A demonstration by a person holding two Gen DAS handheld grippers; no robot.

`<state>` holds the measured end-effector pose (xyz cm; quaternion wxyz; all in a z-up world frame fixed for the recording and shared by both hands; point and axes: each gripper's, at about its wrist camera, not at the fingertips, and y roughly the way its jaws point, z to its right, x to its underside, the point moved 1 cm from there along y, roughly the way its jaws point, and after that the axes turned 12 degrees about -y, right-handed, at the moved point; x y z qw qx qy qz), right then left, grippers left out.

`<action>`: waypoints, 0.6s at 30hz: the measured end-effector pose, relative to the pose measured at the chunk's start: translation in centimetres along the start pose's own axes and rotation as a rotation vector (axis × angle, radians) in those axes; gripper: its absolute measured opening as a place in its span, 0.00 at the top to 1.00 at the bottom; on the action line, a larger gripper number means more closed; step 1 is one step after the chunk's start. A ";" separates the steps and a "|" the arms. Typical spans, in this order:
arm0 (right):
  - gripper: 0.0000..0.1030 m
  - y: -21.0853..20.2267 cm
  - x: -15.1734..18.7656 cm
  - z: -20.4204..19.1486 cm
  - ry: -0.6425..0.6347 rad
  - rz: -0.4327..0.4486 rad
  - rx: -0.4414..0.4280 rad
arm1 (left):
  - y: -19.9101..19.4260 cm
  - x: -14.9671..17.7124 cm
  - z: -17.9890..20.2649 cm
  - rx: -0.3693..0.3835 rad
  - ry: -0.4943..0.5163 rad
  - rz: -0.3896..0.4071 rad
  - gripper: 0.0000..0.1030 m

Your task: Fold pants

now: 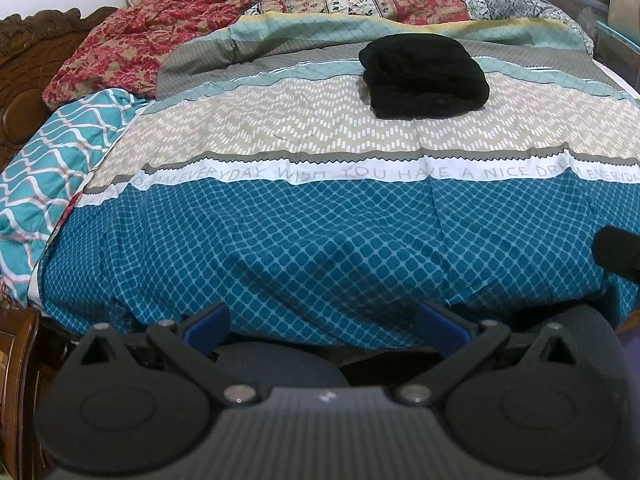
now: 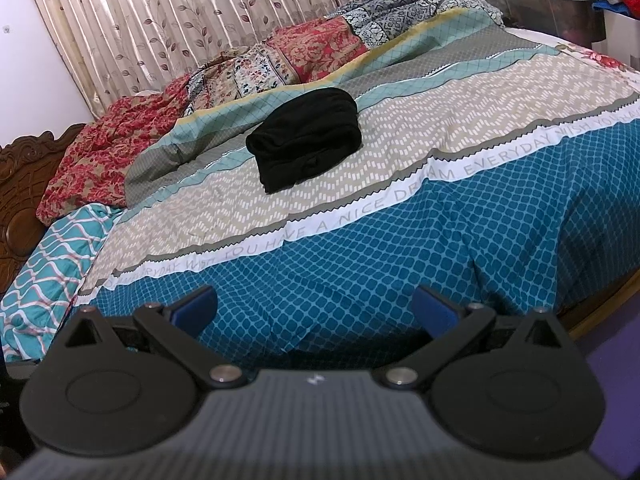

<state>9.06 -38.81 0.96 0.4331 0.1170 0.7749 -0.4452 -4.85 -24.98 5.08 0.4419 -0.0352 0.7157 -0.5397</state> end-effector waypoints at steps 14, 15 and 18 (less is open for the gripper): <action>0.00 0.0 -0.1 0.2 -0.002 -0.004 -0.003 | 0.2 0.0 0.0 0.001 0.003 -0.011 0.00; 0.00 0.0 -0.1 0.3 -0.002 -0.004 -0.003 | 0.2 0.0 0.0 0.002 0.003 -0.011 0.00; 0.00 0.0 -0.2 0.3 -0.004 -0.003 -0.003 | 0.2 0.0 0.1 0.001 0.003 -0.012 0.00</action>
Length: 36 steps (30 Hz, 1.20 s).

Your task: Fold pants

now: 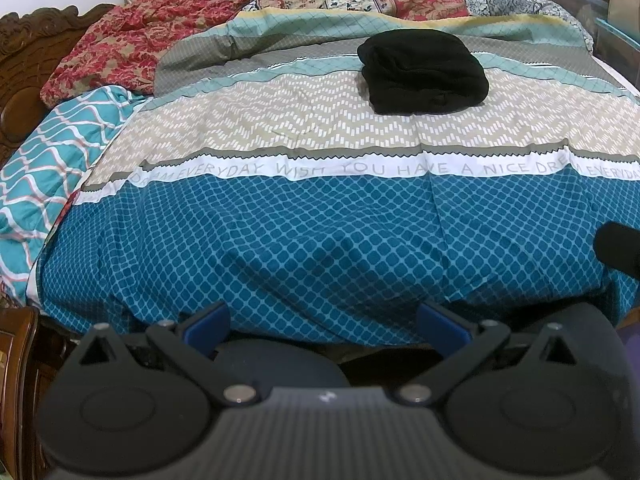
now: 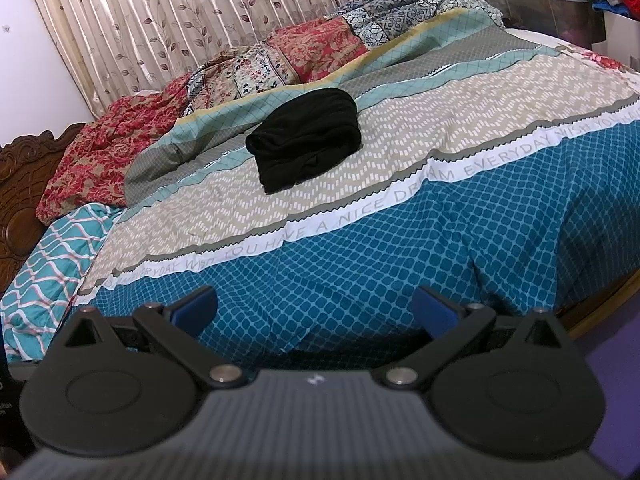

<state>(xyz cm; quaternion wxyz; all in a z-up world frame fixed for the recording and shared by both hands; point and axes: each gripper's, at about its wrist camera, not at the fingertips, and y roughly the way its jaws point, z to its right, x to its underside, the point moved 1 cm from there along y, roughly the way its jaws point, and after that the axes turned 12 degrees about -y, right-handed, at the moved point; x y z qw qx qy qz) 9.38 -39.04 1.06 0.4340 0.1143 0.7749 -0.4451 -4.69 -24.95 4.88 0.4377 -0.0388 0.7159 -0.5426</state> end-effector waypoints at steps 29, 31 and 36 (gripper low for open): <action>0.00 0.1 -0.3 0.2 -0.004 0.002 0.002 | 0.3 -0.1 -0.1 0.004 0.008 -0.009 0.00; 0.00 0.1 -0.3 0.2 -0.004 0.002 0.001 | 0.3 -0.2 -0.1 0.004 0.008 -0.009 0.00; 0.00 0.0 -0.3 0.2 -0.006 0.002 0.001 | 0.5 0.1 -0.2 0.006 0.012 -0.013 0.00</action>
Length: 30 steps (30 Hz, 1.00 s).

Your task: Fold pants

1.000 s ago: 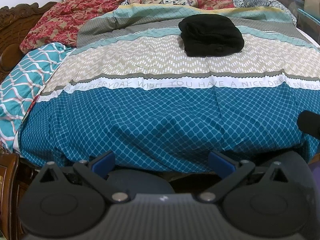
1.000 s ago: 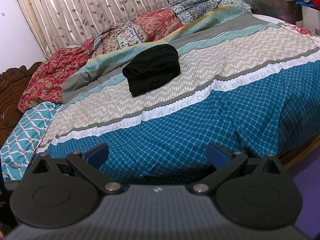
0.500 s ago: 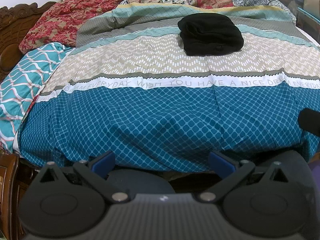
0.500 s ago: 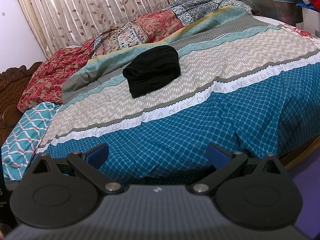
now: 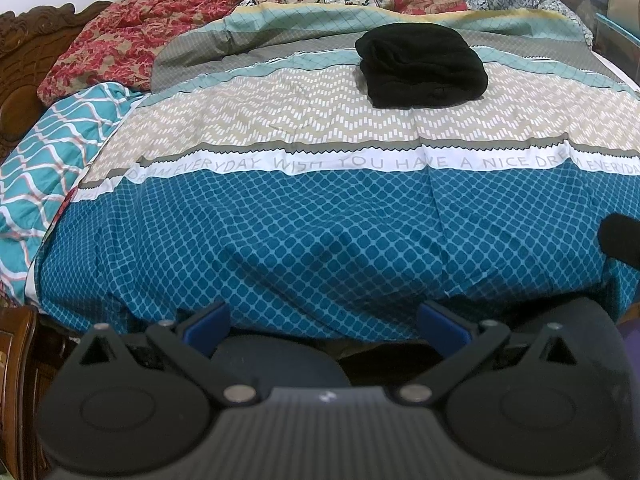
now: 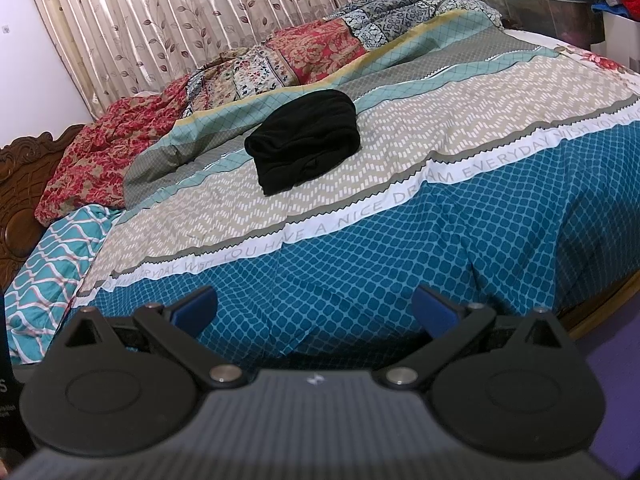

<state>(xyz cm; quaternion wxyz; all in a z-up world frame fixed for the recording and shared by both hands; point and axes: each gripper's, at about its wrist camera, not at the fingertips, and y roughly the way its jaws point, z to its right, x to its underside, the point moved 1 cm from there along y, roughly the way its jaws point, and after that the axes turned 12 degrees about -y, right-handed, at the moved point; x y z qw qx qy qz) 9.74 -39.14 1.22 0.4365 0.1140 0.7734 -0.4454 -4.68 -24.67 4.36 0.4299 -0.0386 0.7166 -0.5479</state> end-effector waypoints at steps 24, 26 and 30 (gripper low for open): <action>0.00 -0.8 -1.0 0.0 -0.011 0.086 0.050 | 0.4 -2.1 0.5 0.001 0.027 0.029 0.00; 0.00 -0.8 -1.5 0.3 -0.023 0.097 0.064 | 0.6 -2.6 1.0 0.007 0.033 0.028 0.00; 0.00 -0.7 -2.4 1.3 -0.014 0.111 0.077 | 0.9 -3.9 2.3 0.021 0.051 0.021 0.00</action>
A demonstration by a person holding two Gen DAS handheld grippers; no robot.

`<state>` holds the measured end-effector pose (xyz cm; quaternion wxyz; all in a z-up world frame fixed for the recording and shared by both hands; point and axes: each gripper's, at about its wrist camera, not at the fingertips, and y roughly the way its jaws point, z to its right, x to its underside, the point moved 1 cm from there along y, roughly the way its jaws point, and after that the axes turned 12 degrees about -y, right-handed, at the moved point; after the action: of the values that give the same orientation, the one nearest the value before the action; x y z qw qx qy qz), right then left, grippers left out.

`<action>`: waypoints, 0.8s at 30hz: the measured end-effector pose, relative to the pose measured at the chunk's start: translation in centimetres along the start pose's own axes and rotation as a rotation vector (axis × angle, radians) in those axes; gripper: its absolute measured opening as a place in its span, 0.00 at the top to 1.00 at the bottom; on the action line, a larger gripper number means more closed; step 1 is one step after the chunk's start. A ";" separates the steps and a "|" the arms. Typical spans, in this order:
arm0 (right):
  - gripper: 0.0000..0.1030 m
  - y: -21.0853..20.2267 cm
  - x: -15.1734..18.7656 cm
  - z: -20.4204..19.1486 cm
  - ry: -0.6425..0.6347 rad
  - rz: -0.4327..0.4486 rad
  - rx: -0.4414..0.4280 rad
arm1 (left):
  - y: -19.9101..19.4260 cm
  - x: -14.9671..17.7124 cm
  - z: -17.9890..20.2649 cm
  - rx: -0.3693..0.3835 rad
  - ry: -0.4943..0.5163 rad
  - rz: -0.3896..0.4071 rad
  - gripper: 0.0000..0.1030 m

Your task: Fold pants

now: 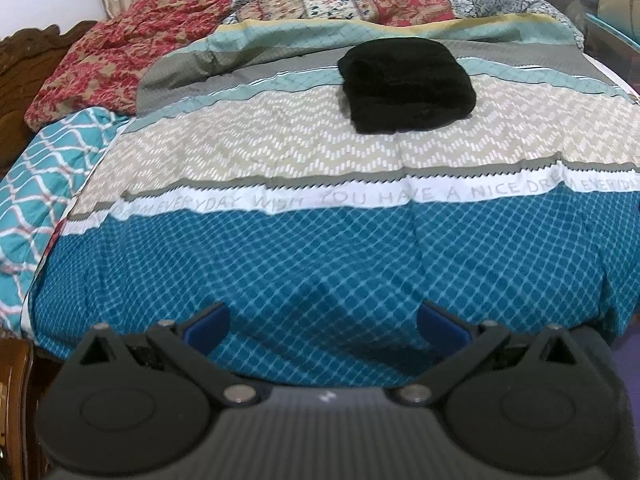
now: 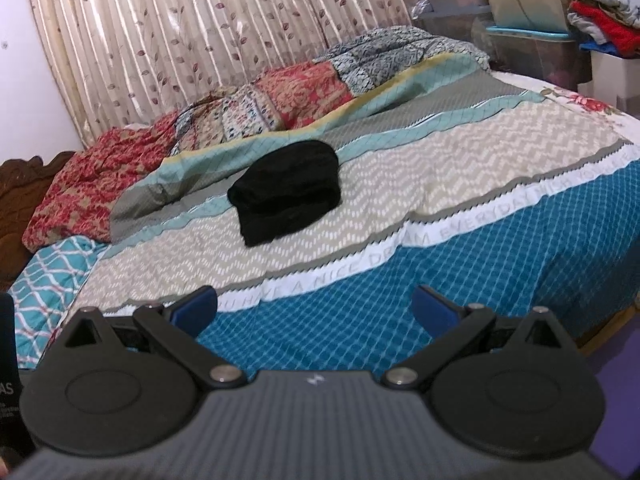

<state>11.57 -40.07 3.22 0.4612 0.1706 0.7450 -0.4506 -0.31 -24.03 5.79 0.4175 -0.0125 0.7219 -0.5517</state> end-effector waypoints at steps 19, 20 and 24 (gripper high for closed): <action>0.00 5.3 -4.7 4.6 0.060 0.016 0.023 | 4.5 -5.5 4.5 -0.036 0.071 -0.038 0.00; 0.00 5.7 -4.7 4.7 0.064 0.011 0.022 | 4.8 -5.7 4.7 -0.038 0.073 -0.043 0.00; 0.00 6.9 -5.0 5.2 0.072 -0.012 0.016 | 5.8 -6.3 5.2 -0.044 0.079 -0.059 0.00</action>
<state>21.54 -39.83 3.03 0.4298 0.1862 0.7585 -0.4530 9.54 -22.85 4.63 0.3719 -0.0209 0.7491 -0.5478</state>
